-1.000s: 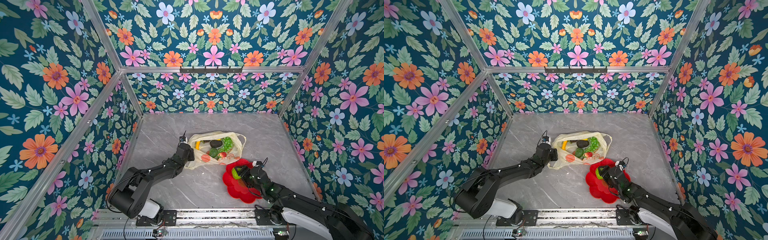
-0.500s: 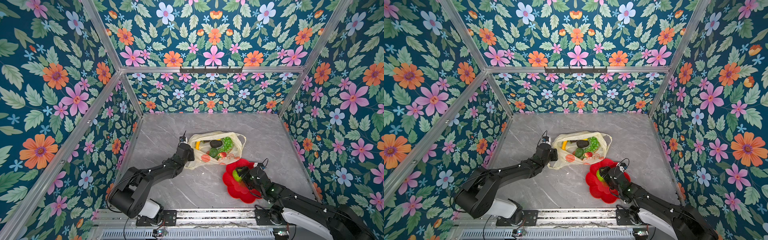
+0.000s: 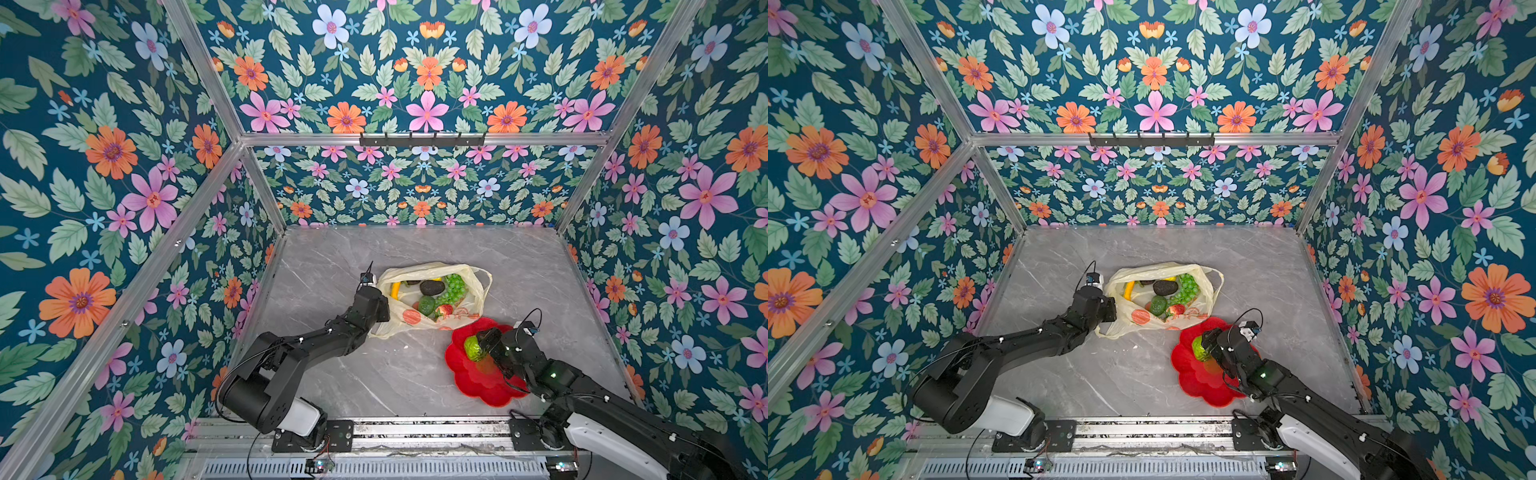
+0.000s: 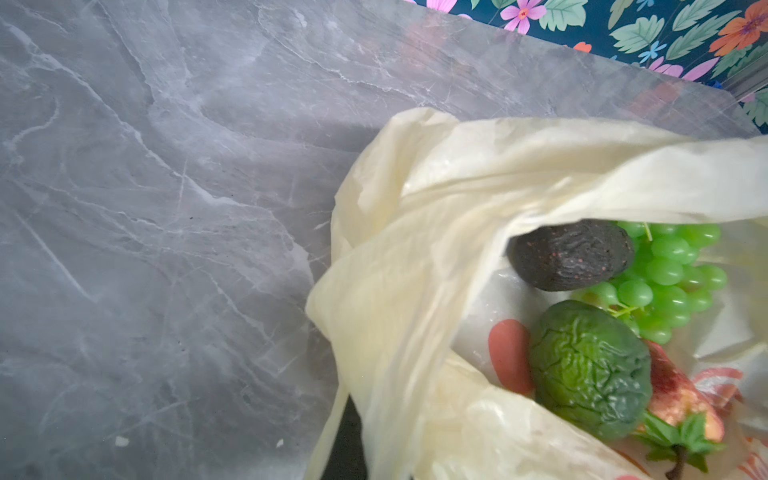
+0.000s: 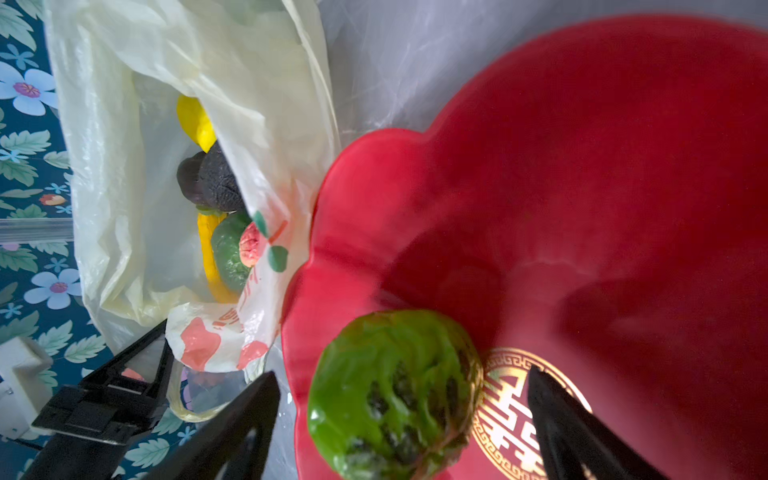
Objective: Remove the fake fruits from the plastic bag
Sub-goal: 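Move the right gripper back over the bag mouth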
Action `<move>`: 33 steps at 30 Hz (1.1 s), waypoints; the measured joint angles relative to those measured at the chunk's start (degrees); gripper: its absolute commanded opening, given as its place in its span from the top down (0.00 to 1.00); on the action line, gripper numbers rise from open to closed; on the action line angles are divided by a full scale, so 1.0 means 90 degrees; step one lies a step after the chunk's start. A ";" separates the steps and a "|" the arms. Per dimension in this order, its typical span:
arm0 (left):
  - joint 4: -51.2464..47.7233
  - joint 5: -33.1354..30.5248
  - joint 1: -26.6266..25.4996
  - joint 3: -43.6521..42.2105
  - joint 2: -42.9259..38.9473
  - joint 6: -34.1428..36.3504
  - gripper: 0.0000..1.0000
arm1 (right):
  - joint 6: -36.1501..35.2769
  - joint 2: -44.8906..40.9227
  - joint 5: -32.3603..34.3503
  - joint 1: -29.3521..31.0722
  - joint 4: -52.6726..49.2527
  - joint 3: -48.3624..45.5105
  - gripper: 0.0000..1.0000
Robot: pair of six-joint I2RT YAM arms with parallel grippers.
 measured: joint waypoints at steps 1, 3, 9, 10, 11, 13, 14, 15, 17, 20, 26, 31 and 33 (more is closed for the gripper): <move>0.0000 0.0017 -0.0022 0.0015 0.0005 0.0034 0.95 | -0.0117 0.0012 0.0075 0.0000 -0.0187 0.0172 0.09; 0.0002 0.0073 -0.0075 0.0032 -0.0002 0.0066 0.95 | -0.0413 0.0141 0.0197 0.0000 -0.0561 0.0585 0.11; 0.0002 0.0121 -0.0211 0.0034 -0.0063 0.0158 0.95 | -0.1545 0.1122 0.0313 0.0000 -0.1047 0.1916 0.15; 0.0002 0.0155 -0.0236 0.0041 -0.0063 0.0172 0.95 | -0.1761 0.1365 0.0284 0.0000 -0.1042 0.2144 0.16; 0.0002 0.0160 -0.0250 0.0046 -0.0068 0.0219 0.95 | -0.1957 0.1600 0.0221 0.0000 -0.1042 0.2363 0.17; 0.0002 0.0160 -0.0279 0.0046 -0.0075 0.0226 0.95 | -0.2358 0.2110 0.0129 0.0005 -0.1039 0.2820 0.19; 0.0002 0.0165 -0.0282 0.0049 -0.0075 0.0226 0.95 | -0.2562 0.2395 0.0029 0.0007 -0.1039 0.3084 0.21; 0.0002 0.0165 -0.0287 0.0049 -0.0078 0.0228 0.95 | -0.2744 0.2654 -0.0029 0.0017 -0.1042 0.3332 0.22; 0.0002 0.0163 -0.0287 0.0049 -0.0080 0.0231 0.95 | -0.3075 0.3220 -0.0138 0.0058 -0.1008 0.3854 0.26; 0.0000 0.0124 -0.0287 0.0049 -0.0095 0.0231 0.95 | -0.3490 0.3997 -0.0325 0.0209 -0.1003 0.4539 0.30; 0.0002 0.0002 -0.0287 0.0044 -0.0141 0.0223 0.95 | -0.4274 0.5326 -0.0510 0.0386 -0.1141 0.5853 0.39; 0.0000 -0.0010 -0.0287 0.0041 -0.0146 0.0202 0.95 | -0.4554 0.6144 -0.0522 0.0391 -0.1460 0.6504 0.40; 0.0000 -0.0010 -0.0287 0.0041 -0.0146 0.0199 0.95 | -0.4561 0.6363 -0.0517 0.0401 -0.1634 0.6730 0.40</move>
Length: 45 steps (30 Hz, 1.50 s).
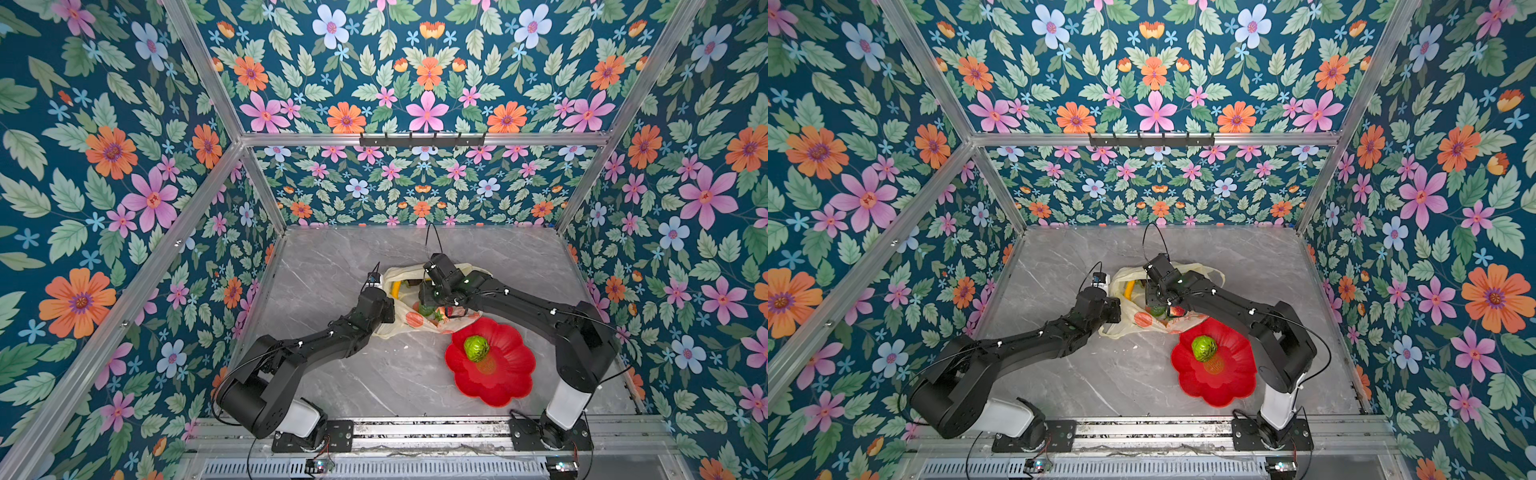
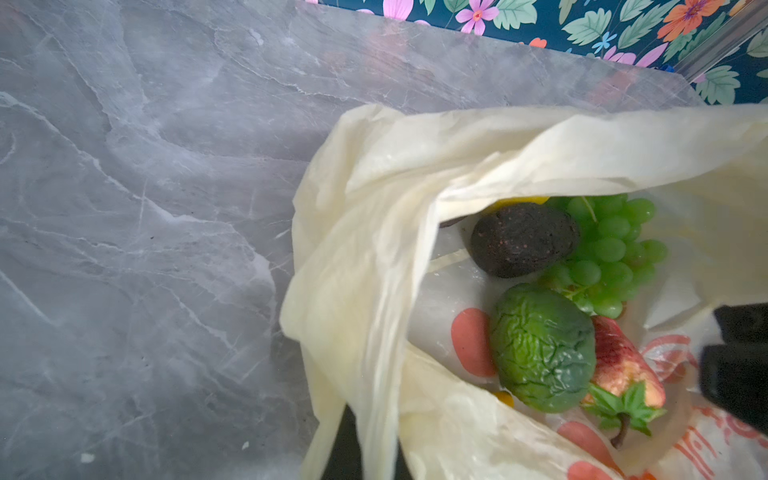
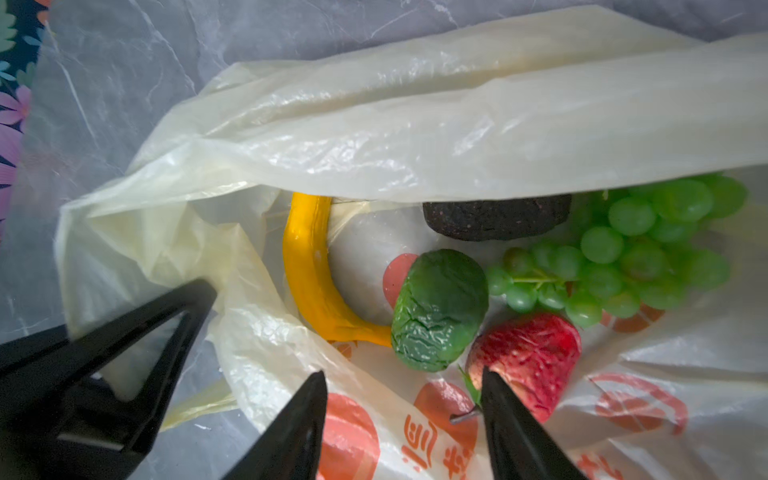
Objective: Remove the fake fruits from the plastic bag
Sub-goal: 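Move the right gripper back over the bag mouth, then reach the right gripper into the bag and grasp the dark green oval fruit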
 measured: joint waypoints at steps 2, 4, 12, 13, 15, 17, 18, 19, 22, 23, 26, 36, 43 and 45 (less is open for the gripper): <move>0.0000 0.0000 0.0002 0.0000 0.0000 0.0000 0.95 | 0.0024 0.0221 0.0000 0.0005 -0.0146 0.0211 0.40; 0.0000 0.0000 0.0002 0.0000 0.0000 0.0000 0.95 | 0.0078 0.0401 0.0015 0.0007 -0.0296 0.0342 0.40; 0.0000 0.0002 0.0002 0.0000 0.0000 0.0000 0.95 | 0.0359 0.1144 0.0075 0.0007 -0.0930 0.0988 0.38; 0.0000 0.0002 0.0000 0.0000 0.0000 -0.0002 0.95 | 0.0384 0.1226 0.0073 0.0010 -0.0986 0.1056 0.37; 0.0000 0.0002 0.0002 0.0000 0.0000 -0.0002 0.95 | 0.0425 0.1367 0.0083 0.0012 -0.1122 0.1183 0.37; 0.0000 0.0002 0.0000 0.0000 0.0000 -0.0002 0.95 | 0.0449 0.1515 0.0119 0.0012 -0.1207 0.1319 0.36; 0.0000 0.0002 0.0000 0.0000 0.0000 -0.0002 0.95 | 0.0481 0.1574 0.0121 0.0010 -0.1219 0.1358 0.37; 0.0000 0.0002 0.0000 0.0000 0.0000 -0.0002 0.95 | 0.0488 0.1634 0.0119 0.0012 -0.1239 0.1396 0.36; 0.0000 0.0002 0.0000 0.0000 0.0000 -0.0002 0.95 | 0.0493 0.1768 0.0119 0.0012 -0.1348 0.1498 0.37; 0.0000 0.0002 0.0000 0.0000 0.0000 -0.0002 0.95 | 0.0491 0.1817 0.0119 0.0012 -0.1362 0.1542 0.37; 0.0000 0.0002 0.0000 0.0000 0.0000 -0.0002 0.95 | 0.0491 0.1967 0.0119 0.0012 -0.1375 0.1676 0.37; 0.0000 0.0002 0.0002 0.0000 0.0000 -0.0002 0.95 | 0.0471 0.2159 0.0119 0.0010 -0.1411 0.1863 0.43; 0.0000 0.0000 0.0000 0.0000 0.0000 -0.0002 0.95 | 0.0449 0.2035 0.0112 0.0012 -0.1404 0.1860 0.48; 0.0000 0.0000 0.0000 0.0000 0.0000 0.0000 0.95 | 0.0393 0.1950 0.0109 0.0012 -0.1404 0.1838 0.49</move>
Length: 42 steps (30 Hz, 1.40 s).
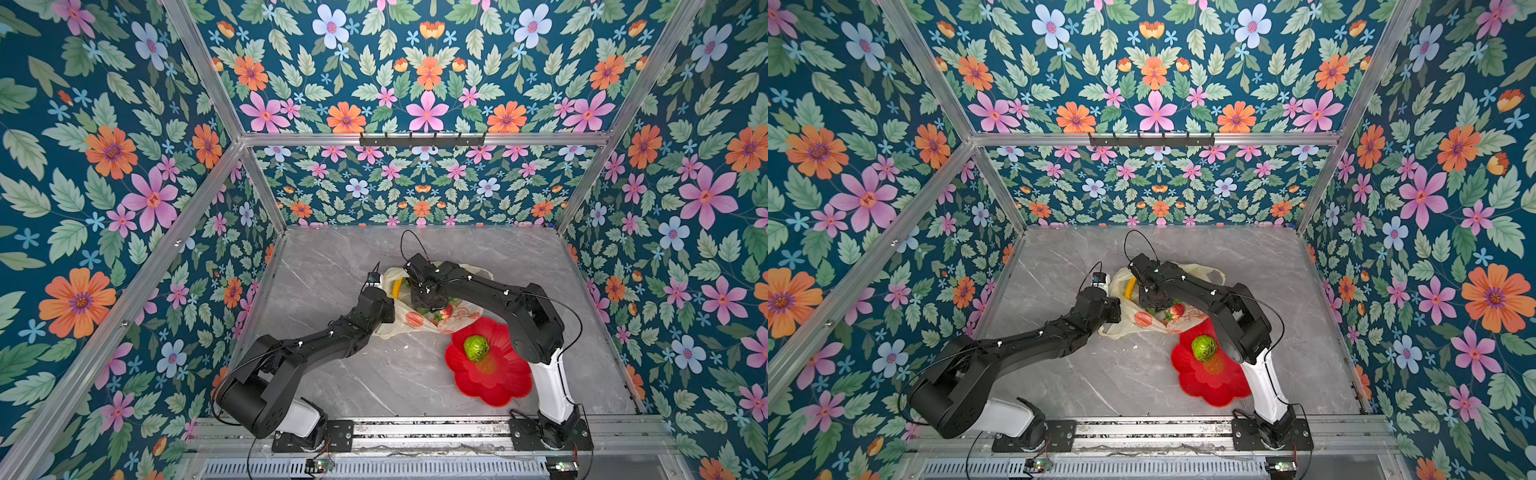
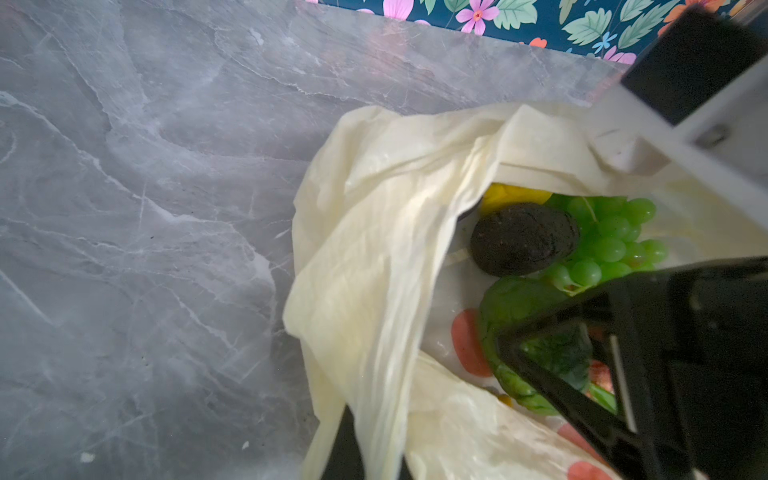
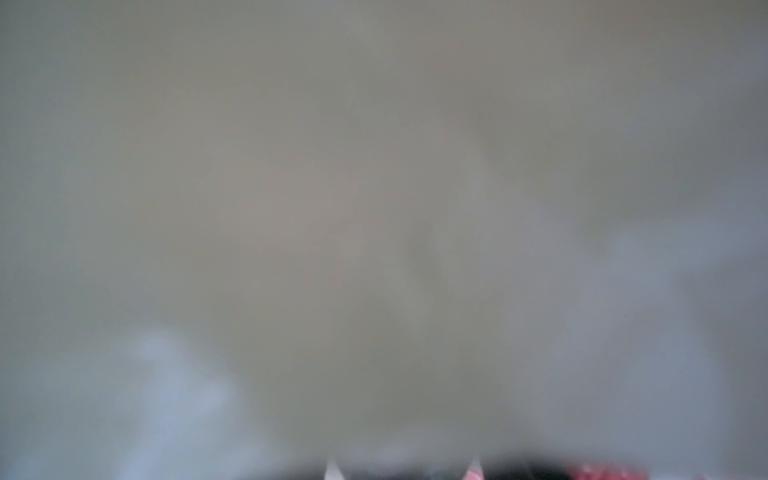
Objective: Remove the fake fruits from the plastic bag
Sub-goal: 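Reach the right gripper into the bag and grasp the dark green oval fruit, then carry the dark green fruit with the right gripper over the red plate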
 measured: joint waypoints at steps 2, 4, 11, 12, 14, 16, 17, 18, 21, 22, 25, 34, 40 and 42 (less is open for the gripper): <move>0.0000 0.0000 0.0000 0.0000 0.0000 0.0000 0.95 | -0.0044 -0.0165 -0.0012 0.0017 0.0002 -0.0053 0.49; 0.0000 0.0000 0.0000 0.0000 0.0002 0.0000 0.95 | -0.0066 -0.0367 -0.0017 0.0046 0.0002 -0.0126 0.50; 0.0000 0.0000 0.0000 0.0000 0.0002 0.0000 0.95 | -0.0170 -0.1168 -0.0049 0.0041 -0.0010 -0.0607 0.51; 0.0000 0.0000 0.0000 0.0000 0.0002 0.0000 0.95 | -0.0206 -0.1326 -0.0046 0.0041 -0.0015 -0.0697 0.51; 0.0000 0.0000 0.0000 0.0000 0.0002 0.0000 0.95 | -0.0206 -0.1746 -0.0095 0.0051 -0.0041 -0.0935 0.51; 0.0000 0.0000 0.0000 0.0000 0.0002 0.0000 0.95 | -0.0226 -0.2164 -0.0112 0.0051 -0.0087 -0.1197 0.51; 0.0000 0.0000 0.0000 0.0000 0.0002 0.0000 0.95 | -0.0233 -0.2382 -0.0087 0.0049 -0.0121 -0.1338 0.51; 0.0000 0.0000 0.0000 0.0000 0.0002 0.0000 0.95 | -0.0233 -0.2569 -0.0070 0.0039 -0.0146 -0.1477 0.51; 0.0000 0.0002 0.0002 0.0000 0.0002 0.0000 0.95 | -0.0231 -0.3347 0.0012 -0.0063 -0.0391 -0.2028 0.52; 0.0000 0.0002 0.0002 0.0000 0.0002 0.0000 0.95 | -0.0226 -0.3614 0.0070 -0.0104 -0.0476 -0.2195 0.52; 0.0000 0.0002 0.0000 0.0000 0.0002 0.0000 0.95 | -0.0177 -0.4199 0.0333 -0.0146 -0.0828 -0.2548 0.52; 0.0000 0.0000 0.0002 0.0000 0.0046 0.0000 0.95 | 0.0301 -0.5085 0.0539 -0.0267 -0.1569 -0.3514 0.52; 0.0000 -0.0002 0.0000 0.0000 0.0049 0.0000 0.95 | 0.0512 -0.5374 0.0600 -0.0627 -0.1717 -0.4056 0.52; 0.0000 -0.0002 0.0000 0.0000 0.0053 0.0000 0.95 | 0.0551 -0.5440 0.0585 -0.0712 -0.1710 -0.4231 0.52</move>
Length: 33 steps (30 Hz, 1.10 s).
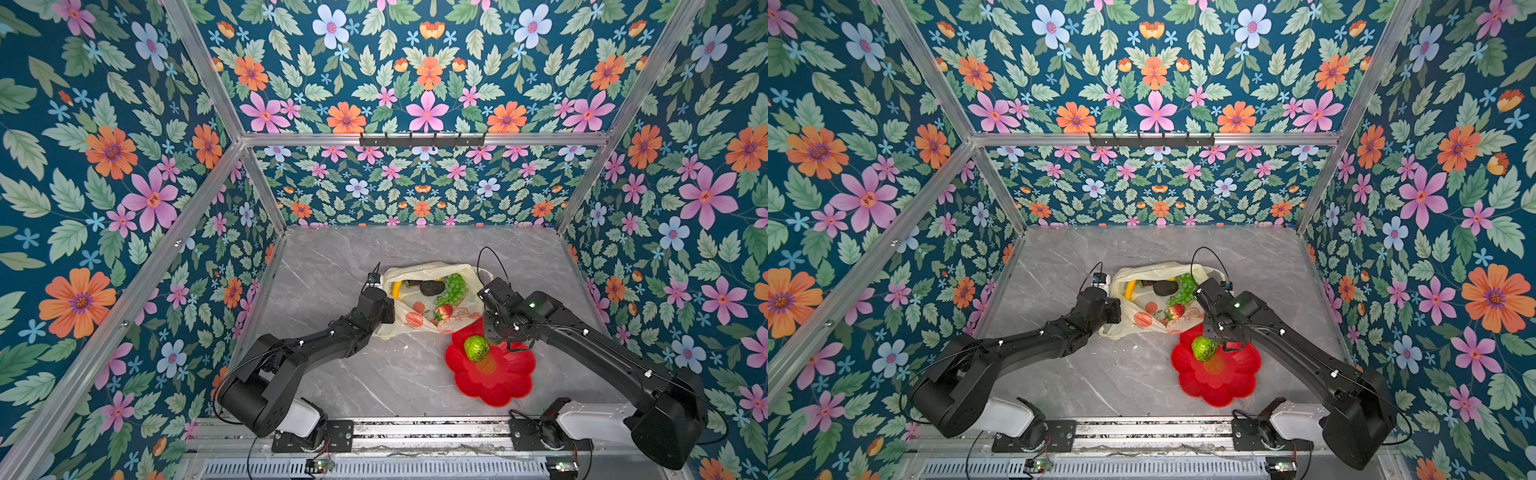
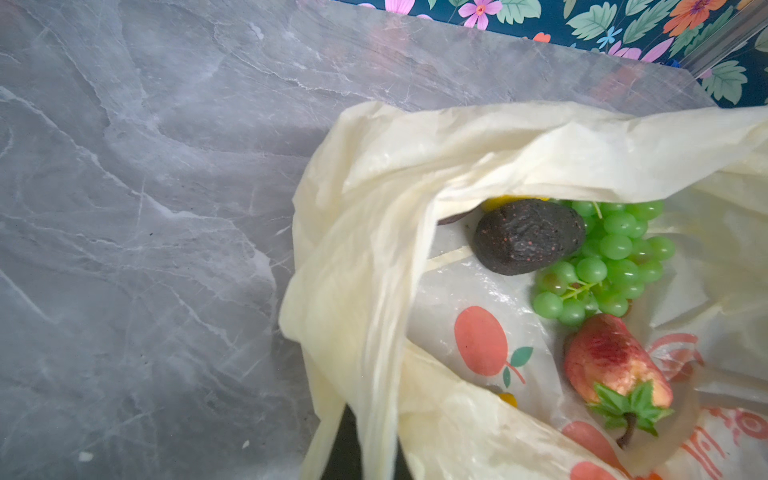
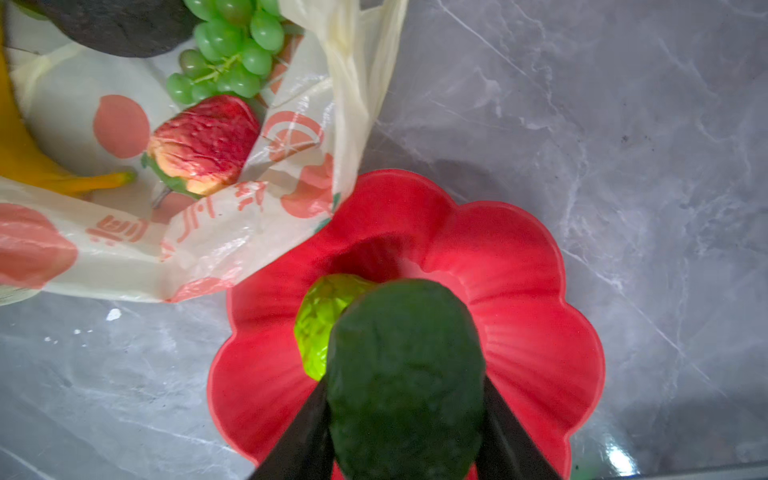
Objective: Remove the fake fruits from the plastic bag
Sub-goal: 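Carry the dark green fruit with the right gripper over the red plate, then lower the dark green fruit into the red plate and open the right gripper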
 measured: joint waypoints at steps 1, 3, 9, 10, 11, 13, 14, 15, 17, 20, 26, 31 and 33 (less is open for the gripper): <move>0.0000 0.0000 0.0000 0.0000 0.0005 0.0000 0.95 | 0.0053 -0.0010 -0.0032 -0.0032 0.0022 -0.0070 0.52; 0.0000 -0.0002 0.0000 0.0000 0.0005 0.0000 0.95 | 0.0063 0.0010 -0.0061 -0.0100 0.0078 -0.0197 0.52; 0.0000 -0.0019 0.0000 0.0000 0.0005 0.0000 0.95 | 0.0155 0.0134 -0.0107 -0.0236 0.0185 -0.0525 0.52; 0.0000 -0.0022 0.0000 0.0000 0.0005 0.0000 0.95 | 0.0204 0.0138 -0.0126 -0.0243 0.0231 -0.0573 0.52; 0.0000 -0.0022 0.0000 0.0000 0.0007 0.0000 0.95 | 0.0216 0.0151 -0.0129 -0.0255 0.0277 -0.0629 0.52; 0.0000 -0.0022 0.0002 0.0000 0.0015 0.0000 0.95 | 0.0223 0.0175 -0.0129 -0.0279 0.0318 -0.0721 0.52; 0.0000 -0.0022 0.0002 0.0000 0.0017 0.0000 0.95 | 0.0238 0.0192 -0.0129 -0.0291 0.0335 -0.0767 0.52; 0.0000 -0.0022 0.0002 0.0000 0.0019 0.0000 0.95 | 0.0240 0.0202 -0.0131 -0.0306 0.0357 -0.0806 0.52; 0.0000 -0.0022 0.0000 0.0000 0.0019 0.0000 0.95 | 0.0248 0.0240 -0.0151 -0.0345 0.0413 -0.0889 0.52; 0.0000 -0.0022 0.0000 0.0000 0.0019 0.0000 0.95 | 0.0267 0.0316 -0.0194 -0.0403 0.0512 -0.0981 0.52; 0.0000 -0.0022 0.0000 0.0000 0.0019 0.0000 0.95 | 0.0313 0.0597 -0.0294 -0.0420 0.0733 -0.1073 0.52; 0.0000 -0.0027 0.0000 0.0000 0.0019 0.0000 0.95 | 0.0316 0.0816 -0.0420 -0.0427 0.0952 -0.1081 0.51; 0.0000 -0.0036 0.0000 0.0000 0.0019 0.0000 0.95 | 0.0313 0.0872 -0.0435 -0.0427 0.0988 -0.1081 0.51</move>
